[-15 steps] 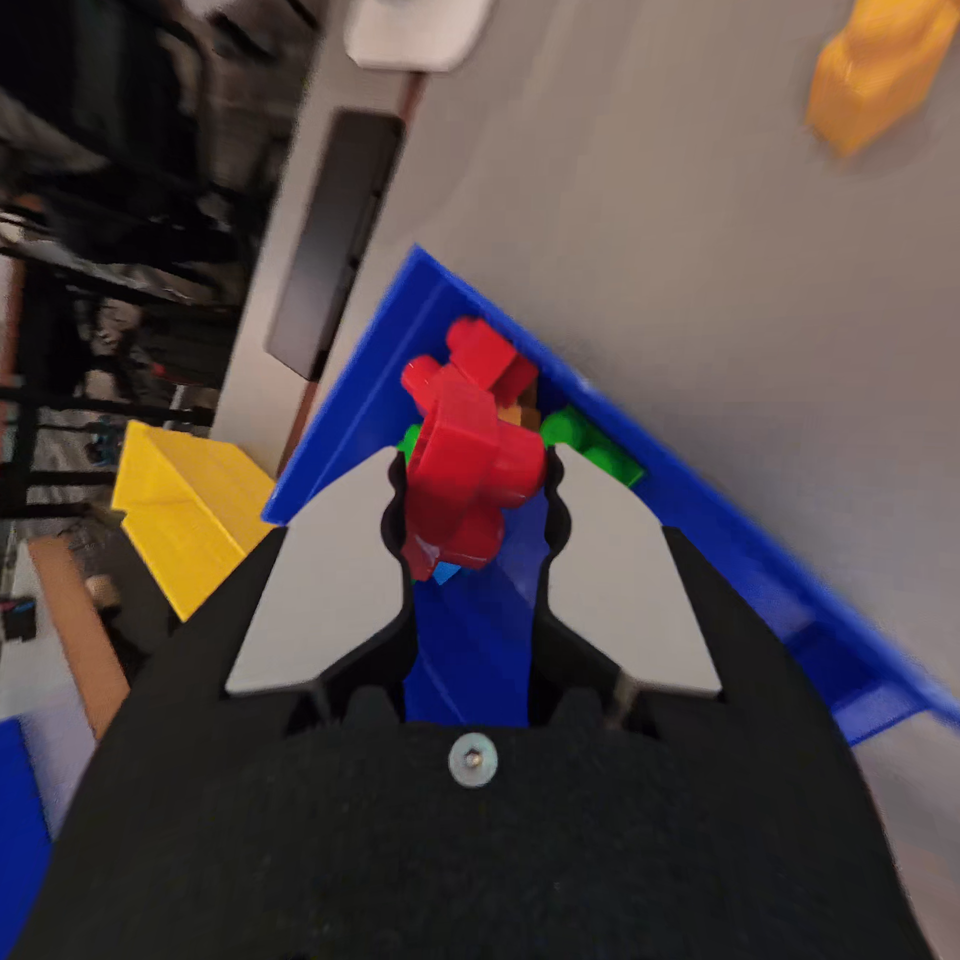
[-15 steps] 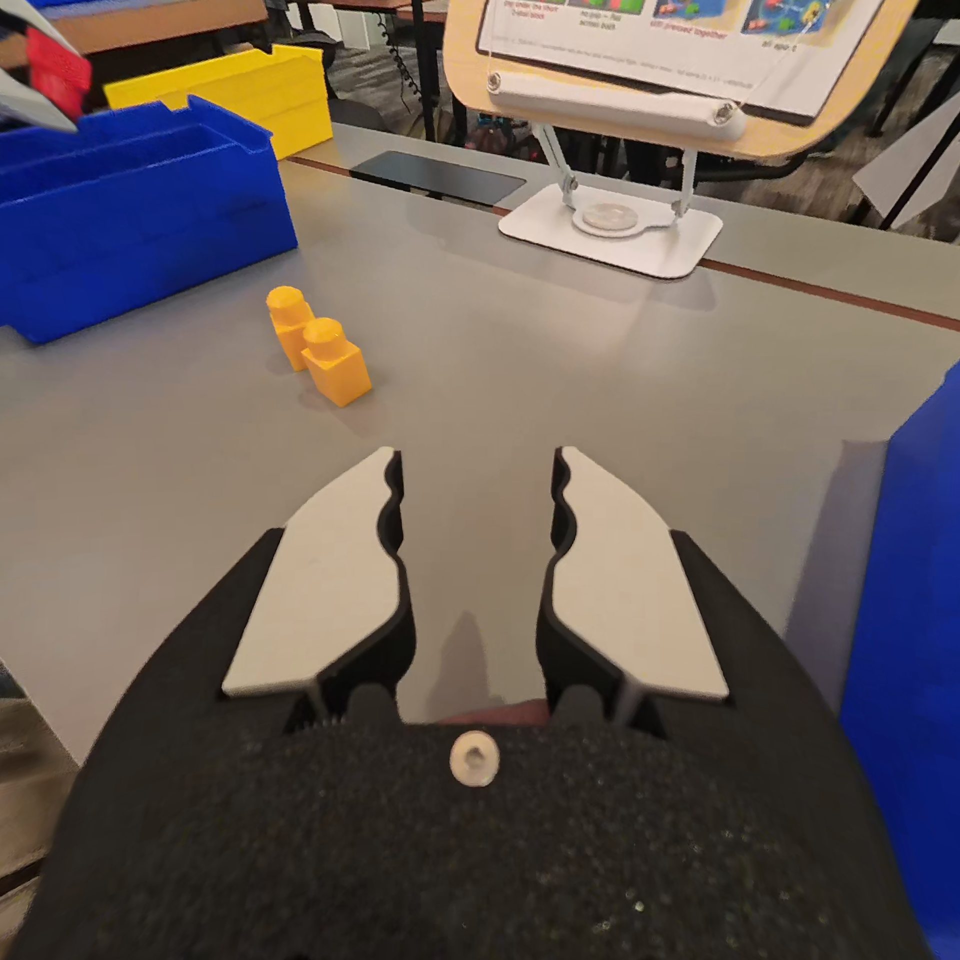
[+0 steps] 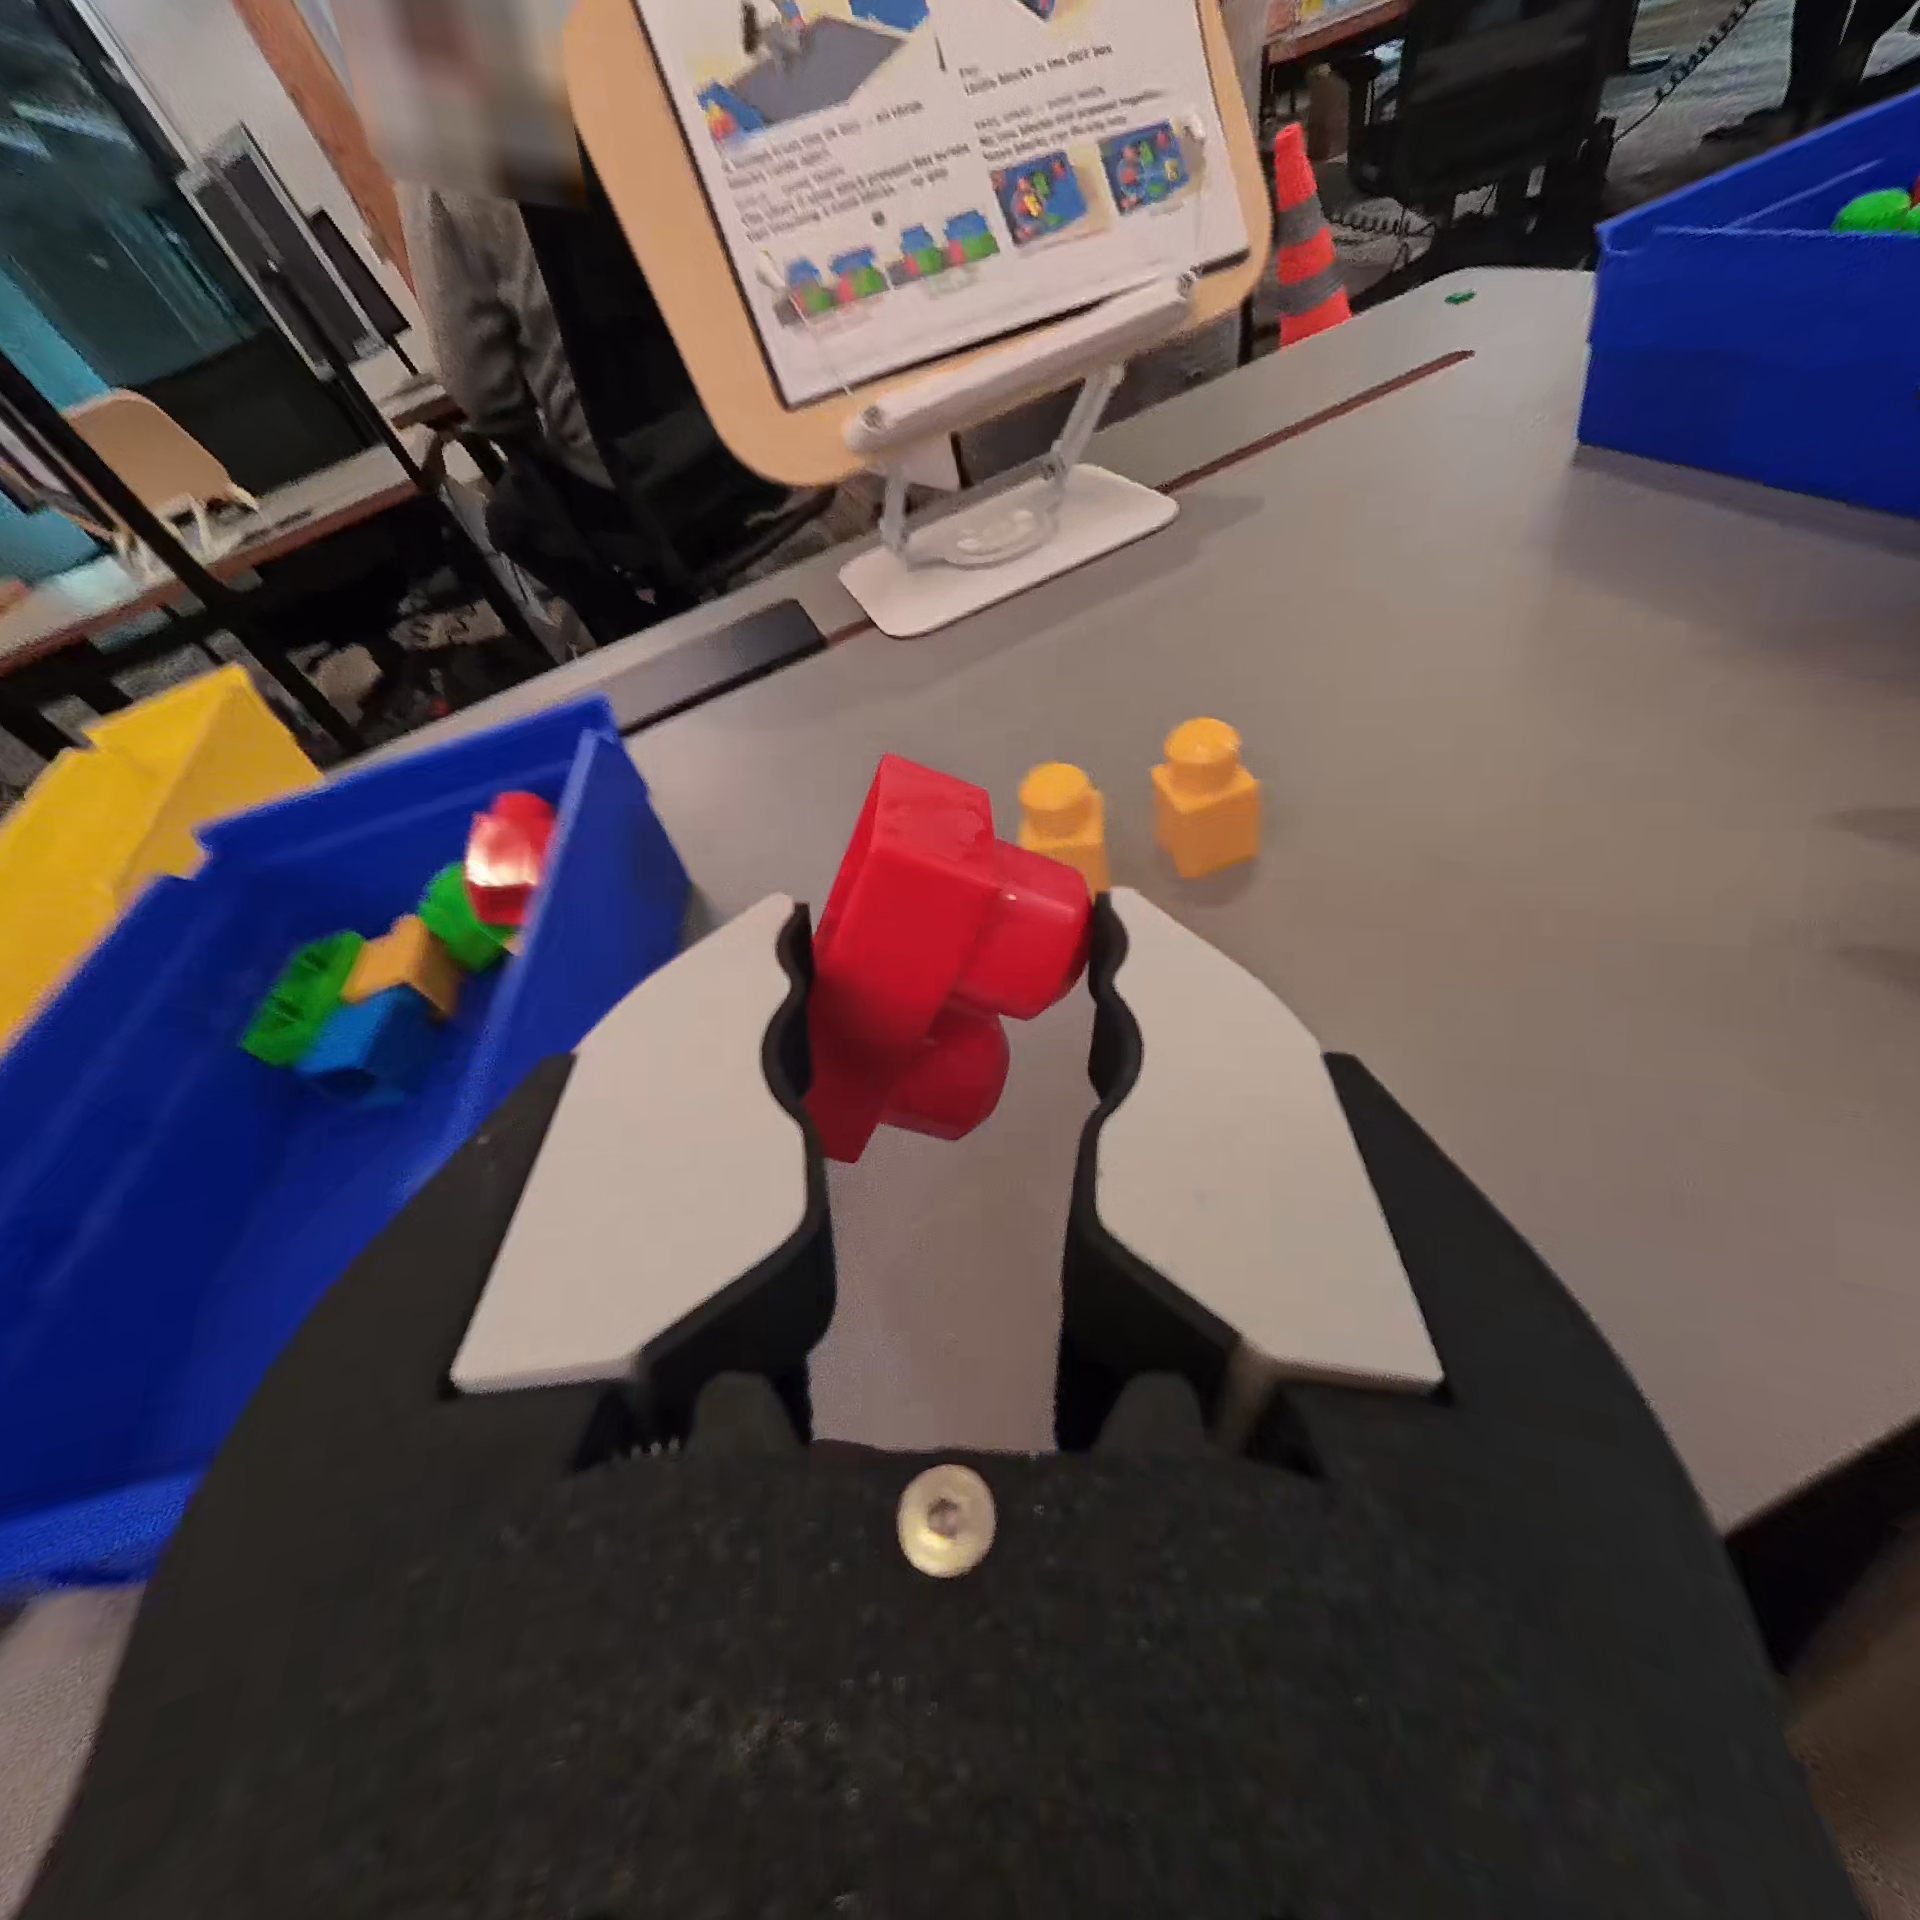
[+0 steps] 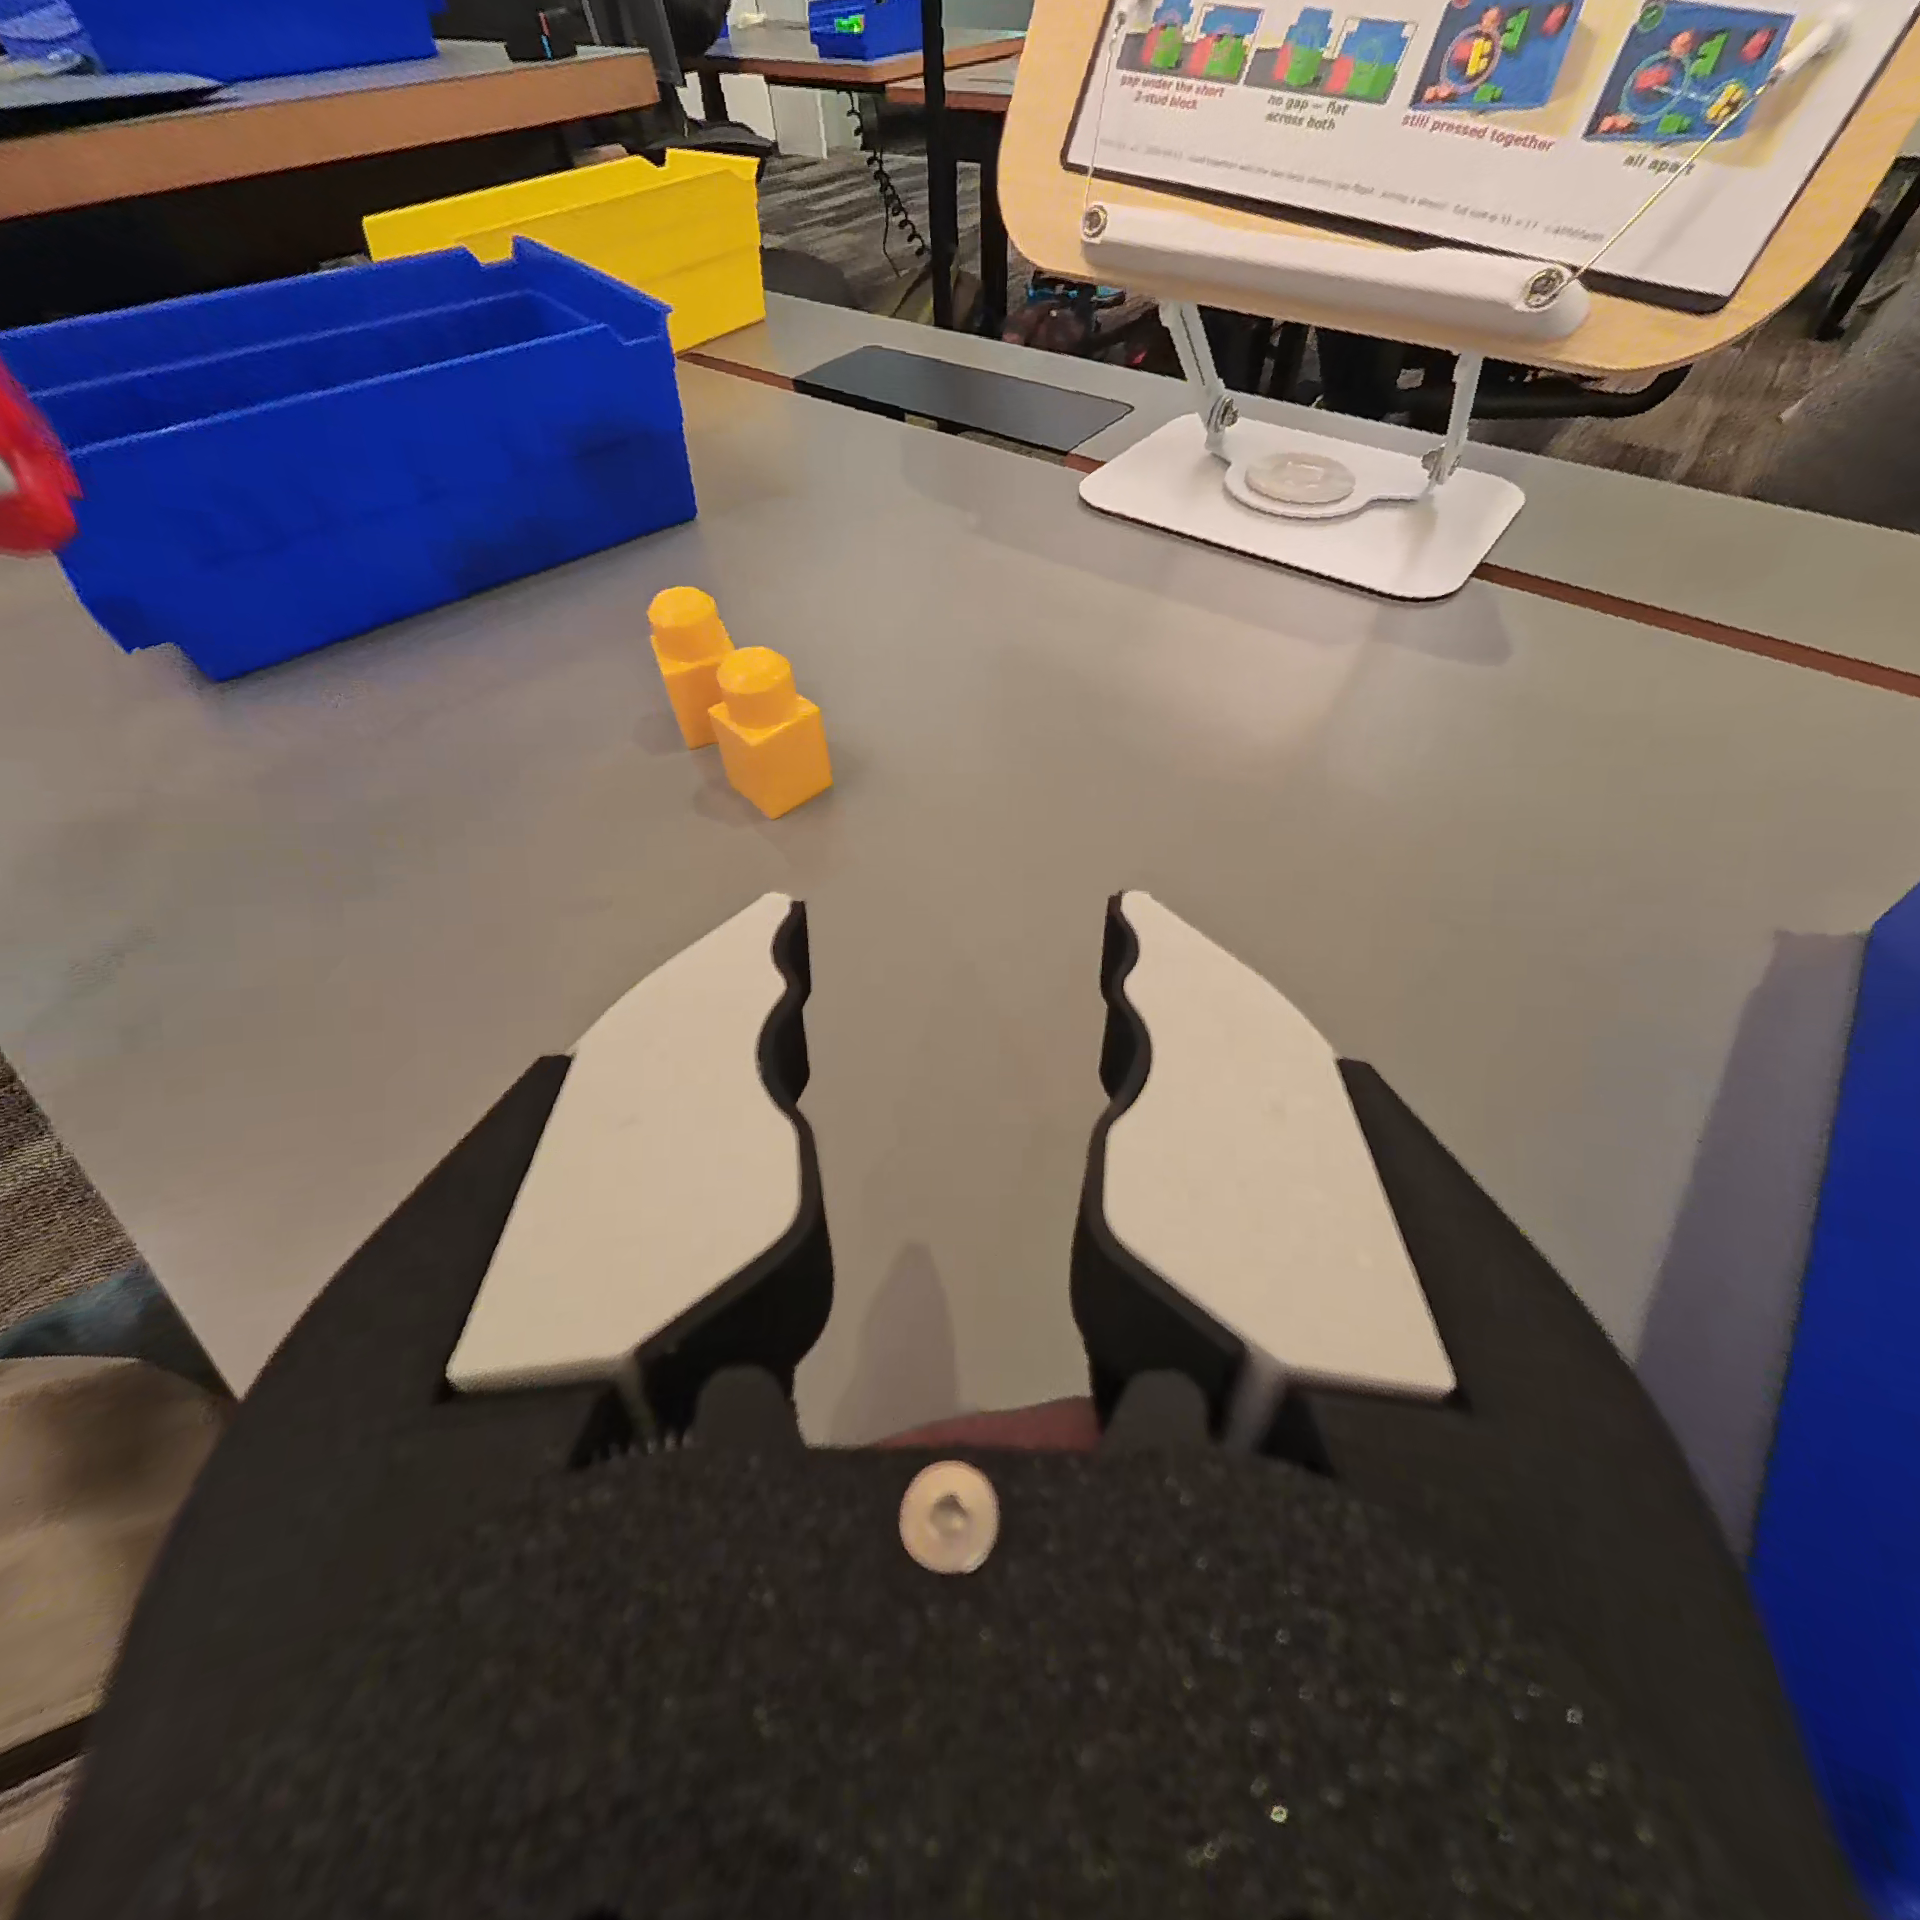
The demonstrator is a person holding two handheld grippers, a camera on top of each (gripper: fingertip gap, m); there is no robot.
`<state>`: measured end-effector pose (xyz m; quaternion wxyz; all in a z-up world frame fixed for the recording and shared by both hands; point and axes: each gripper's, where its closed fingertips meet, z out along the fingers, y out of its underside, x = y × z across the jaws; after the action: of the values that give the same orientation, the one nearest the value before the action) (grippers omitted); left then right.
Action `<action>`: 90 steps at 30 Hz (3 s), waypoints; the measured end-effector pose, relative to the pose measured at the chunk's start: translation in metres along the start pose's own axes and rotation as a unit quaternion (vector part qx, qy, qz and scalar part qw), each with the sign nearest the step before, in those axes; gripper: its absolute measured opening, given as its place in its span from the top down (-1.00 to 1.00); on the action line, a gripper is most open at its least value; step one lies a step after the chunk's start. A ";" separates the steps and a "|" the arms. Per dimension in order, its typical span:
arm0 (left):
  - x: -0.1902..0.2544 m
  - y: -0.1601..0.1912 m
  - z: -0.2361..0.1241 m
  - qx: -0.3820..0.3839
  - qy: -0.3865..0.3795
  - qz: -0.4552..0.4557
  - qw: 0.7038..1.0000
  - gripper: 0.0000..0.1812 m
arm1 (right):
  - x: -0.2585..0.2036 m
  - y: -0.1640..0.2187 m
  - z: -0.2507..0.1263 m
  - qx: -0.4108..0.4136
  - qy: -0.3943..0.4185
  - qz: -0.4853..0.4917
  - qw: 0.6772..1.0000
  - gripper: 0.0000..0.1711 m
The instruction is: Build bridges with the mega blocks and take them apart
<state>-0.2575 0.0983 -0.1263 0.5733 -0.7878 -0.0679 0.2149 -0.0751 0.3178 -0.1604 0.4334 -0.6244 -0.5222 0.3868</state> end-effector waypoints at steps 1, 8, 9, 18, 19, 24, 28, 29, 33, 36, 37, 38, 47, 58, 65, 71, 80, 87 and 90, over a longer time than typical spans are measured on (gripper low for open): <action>0.012 0.006 0.000 -0.002 0.000 -0.011 1.000 0.44 | -0.001 0.000 -0.001 -0.001 0.000 -0.001 1.000 0.37; 0.055 0.034 0.009 -0.037 0.032 -0.015 0.999 0.44 | 0.002 0.002 -0.004 -0.002 0.004 0.000 1.000 0.37; 0.054 0.036 0.010 -0.041 0.029 -0.010 0.999 0.44 | 0.002 0.001 -0.005 -0.001 0.005 0.000 1.000 0.37; 0.087 0.053 0.052 -0.168 0.166 0.002 0.972 0.44 | 0.009 0.003 -0.010 0.001 0.017 0.005 1.000 0.38; 0.094 0.051 0.060 -0.180 0.182 0.015 0.967 0.44 | 0.010 0.003 -0.010 0.002 0.018 0.005 1.000 0.38; 0.144 0.035 0.106 -0.222 0.251 0.095 0.937 0.44 | 0.012 0.003 -0.014 0.005 0.021 0.009 1.000 0.38; 0.183 0.041 0.134 -0.284 0.307 0.149 0.896 0.44 | 0.017 0.004 -0.017 0.007 0.024 0.013 1.000 0.38; 0.189 0.040 0.142 -0.294 0.314 0.146 0.891 0.44 | 0.018 0.003 -0.018 0.008 0.025 0.014 1.000 0.38; 0.196 0.044 0.161 -0.351 0.324 0.146 0.866 0.44 | 0.023 0.001 -0.023 0.014 0.029 0.016 0.999 0.38; 0.197 0.046 0.170 -0.366 0.321 0.147 0.861 0.44 | 0.025 0.003 -0.024 0.012 0.030 0.019 0.999 0.38; 0.198 0.048 0.170 -0.372 0.324 0.146 0.857 0.44 | 0.026 0.004 -0.024 0.012 0.030 0.020 0.999 0.38; 0.198 0.050 0.171 -0.374 0.322 0.147 0.857 0.44 | 0.026 0.004 -0.024 0.012 0.029 0.022 0.999 0.38; 0.193 0.019 0.165 -0.266 0.300 0.124 0.908 0.25 | 0.021 0.006 -0.021 0.011 0.025 0.019 0.999 0.38; 0.090 -0.027 0.040 0.094 0.125 -0.043 0.987 -0.25 | -0.001 0.007 -0.006 0.011 0.012 -0.005 1.000 0.37; 0.033 0.007 0.015 0.069 0.029 -0.048 0.996 -0.22 | -0.025 0.013 0.007 0.015 0.010 -0.049 0.999 0.35; 0.018 0.020 0.018 0.033 0.042 -0.074 0.996 -0.21 | -0.029 0.020 0.012 0.008 0.023 -0.074 0.997 0.32; 0.022 0.024 0.013 0.018 0.065 -0.114 0.991 -0.18 | -0.028 0.009 0.000 0.027 0.032 -0.064 0.997 0.29; 0.036 0.038 0.020 -0.009 0.055 -0.094 0.994 -0.18 | -0.029 0.007 0.003 0.030 0.028 -0.058 0.997 0.26; 0.045 0.042 0.023 -0.029 0.063 -0.107 0.992 -0.21 | -0.030 0.008 0.004 0.027 0.029 -0.064 0.997 0.25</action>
<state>-0.2324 0.1204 -0.1834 0.5734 -0.8040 -0.1216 0.0999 -0.0811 0.2880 -0.1681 0.4886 -0.5888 -0.5378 0.3541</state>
